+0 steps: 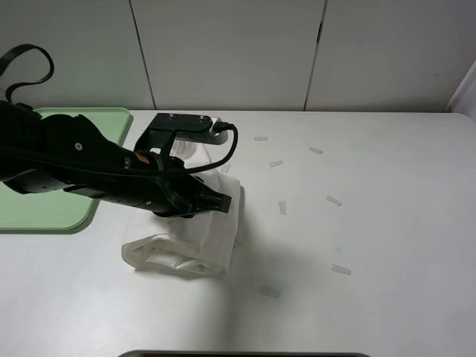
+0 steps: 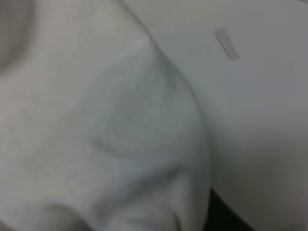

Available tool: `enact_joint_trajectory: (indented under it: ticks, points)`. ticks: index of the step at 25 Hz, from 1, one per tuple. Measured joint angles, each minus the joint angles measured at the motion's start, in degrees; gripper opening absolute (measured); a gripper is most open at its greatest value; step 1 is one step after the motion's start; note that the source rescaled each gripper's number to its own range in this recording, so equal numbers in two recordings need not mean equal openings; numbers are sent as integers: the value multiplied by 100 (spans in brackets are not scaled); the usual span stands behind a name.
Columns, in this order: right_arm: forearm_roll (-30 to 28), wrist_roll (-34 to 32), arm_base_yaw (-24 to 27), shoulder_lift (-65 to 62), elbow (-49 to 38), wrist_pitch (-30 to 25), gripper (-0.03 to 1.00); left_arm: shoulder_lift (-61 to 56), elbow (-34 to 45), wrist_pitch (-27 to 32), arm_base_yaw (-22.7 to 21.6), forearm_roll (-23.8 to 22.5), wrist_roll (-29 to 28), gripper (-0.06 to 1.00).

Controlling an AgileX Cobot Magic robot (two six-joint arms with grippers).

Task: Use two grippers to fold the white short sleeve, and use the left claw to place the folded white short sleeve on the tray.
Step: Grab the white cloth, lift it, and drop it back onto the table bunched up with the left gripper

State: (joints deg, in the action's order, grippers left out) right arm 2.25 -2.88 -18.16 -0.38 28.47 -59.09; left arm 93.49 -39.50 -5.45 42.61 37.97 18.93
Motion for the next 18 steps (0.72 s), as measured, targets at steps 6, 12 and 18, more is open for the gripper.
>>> enact_joint_trajectory:
  ticks: [6,12,18]
  points:
    - [0,0,0,0,0,0,100,90,0,-164,293,-626,0,49]
    - [0,1,0,0,0,0,100,89,0,-882,564,-971,0,86]
    - [0,1,0,0,0,0,100,89,0,-1391,870,-1806,-81,81]
